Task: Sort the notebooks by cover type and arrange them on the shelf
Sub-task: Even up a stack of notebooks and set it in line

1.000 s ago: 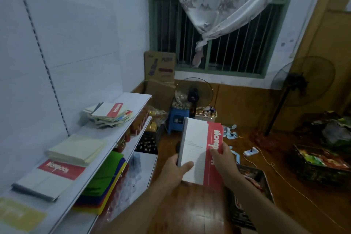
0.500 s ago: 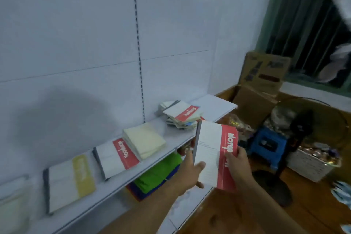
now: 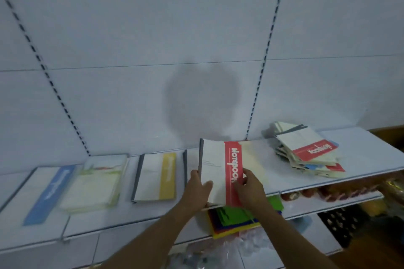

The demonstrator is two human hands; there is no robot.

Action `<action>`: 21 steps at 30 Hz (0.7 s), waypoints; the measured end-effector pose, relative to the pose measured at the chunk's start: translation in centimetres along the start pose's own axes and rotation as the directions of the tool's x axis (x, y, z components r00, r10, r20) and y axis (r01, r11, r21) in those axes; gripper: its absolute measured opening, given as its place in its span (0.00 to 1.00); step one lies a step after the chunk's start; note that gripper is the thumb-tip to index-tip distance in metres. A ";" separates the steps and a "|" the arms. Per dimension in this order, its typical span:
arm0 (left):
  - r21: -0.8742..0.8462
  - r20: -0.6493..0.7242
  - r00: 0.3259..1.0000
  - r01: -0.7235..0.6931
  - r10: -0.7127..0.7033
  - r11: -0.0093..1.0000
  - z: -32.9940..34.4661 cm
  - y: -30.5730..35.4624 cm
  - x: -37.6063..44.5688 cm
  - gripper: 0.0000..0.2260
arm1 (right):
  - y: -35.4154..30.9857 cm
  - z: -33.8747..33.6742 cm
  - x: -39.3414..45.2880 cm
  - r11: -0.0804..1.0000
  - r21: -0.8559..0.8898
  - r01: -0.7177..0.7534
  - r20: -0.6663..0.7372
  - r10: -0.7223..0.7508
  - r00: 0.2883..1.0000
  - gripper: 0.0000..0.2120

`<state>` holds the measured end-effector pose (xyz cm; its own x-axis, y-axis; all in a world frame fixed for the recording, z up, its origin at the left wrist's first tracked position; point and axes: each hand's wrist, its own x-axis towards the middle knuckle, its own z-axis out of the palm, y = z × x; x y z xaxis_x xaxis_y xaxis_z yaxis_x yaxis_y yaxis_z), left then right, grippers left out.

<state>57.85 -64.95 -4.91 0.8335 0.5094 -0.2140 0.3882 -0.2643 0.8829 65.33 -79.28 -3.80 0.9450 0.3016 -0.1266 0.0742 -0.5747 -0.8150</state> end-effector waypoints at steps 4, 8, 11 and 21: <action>0.184 -0.048 0.996 0.081 -0.073 0.980 -2.3 -2.7 2.9 0.23 | -1.4 4.2 3.2 0.982 -0.189 0.016 0.051 -0.006 0.999 0.12; 0.332 -0.080 0.994 0.099 -0.076 0.938 -3.1 -4.6 5.8 0.25 | -1.8 7.3 5.6 0.948 -0.316 0.030 0.068 -0.009 0.998 0.08; 0.379 -0.093 0.993 0.105 -0.075 0.919 -3.1 -5.2 7.6 0.26 | -1.6 9.1 6.9 0.916 -0.399 0.038 0.031 -0.028 0.999 0.12; 0.552 -0.058 0.991 0.136 -0.124 0.823 -1.6 -6.0 10.9 0.27 | 0.0 11.9 7.9 0.799 -0.599 0.043 -0.009 -0.060 0.998 0.29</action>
<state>63.98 -56.50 -11.91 0.7544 0.5852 -0.2975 0.6496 -0.6003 0.4665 69.04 -67.87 -11.55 0.9416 0.3288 -0.0730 0.2905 -0.9026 -0.3178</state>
